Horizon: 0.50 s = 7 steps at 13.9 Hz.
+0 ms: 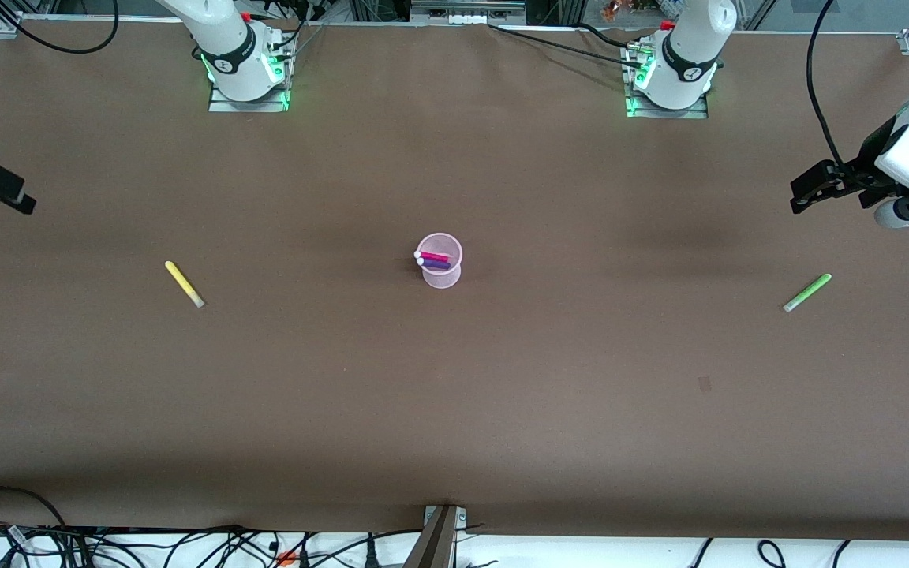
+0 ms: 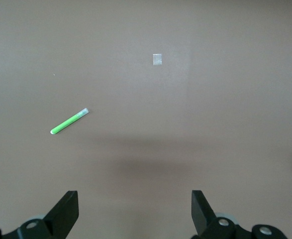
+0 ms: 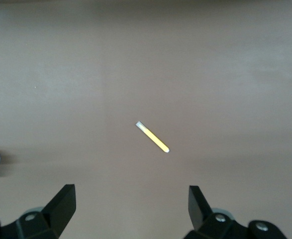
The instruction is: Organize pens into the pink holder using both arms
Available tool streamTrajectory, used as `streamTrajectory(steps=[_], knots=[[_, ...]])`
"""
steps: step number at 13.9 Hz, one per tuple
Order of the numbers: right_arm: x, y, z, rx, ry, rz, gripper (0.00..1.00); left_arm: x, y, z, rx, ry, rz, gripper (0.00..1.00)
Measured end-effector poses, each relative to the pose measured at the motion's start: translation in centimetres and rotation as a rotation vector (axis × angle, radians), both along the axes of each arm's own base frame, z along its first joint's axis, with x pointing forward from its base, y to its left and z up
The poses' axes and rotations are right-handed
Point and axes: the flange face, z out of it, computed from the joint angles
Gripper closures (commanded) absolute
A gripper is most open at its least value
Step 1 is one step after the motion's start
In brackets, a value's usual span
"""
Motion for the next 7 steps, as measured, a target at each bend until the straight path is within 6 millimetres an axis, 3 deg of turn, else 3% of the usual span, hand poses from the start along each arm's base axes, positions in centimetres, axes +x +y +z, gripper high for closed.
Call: streamTrajectory(steps=[3,7], knots=[[-1.2,0.8,1.4,-0.012,-0.003,0.02,0.0,0.0,0.1,0.0,0.0,0.0,0.002,0.0],[-0.6,0.6,0.3,-0.015,0.012,0.015,0.0,0.0,0.3,0.0,0.0,0.001,0.006,0.0]])
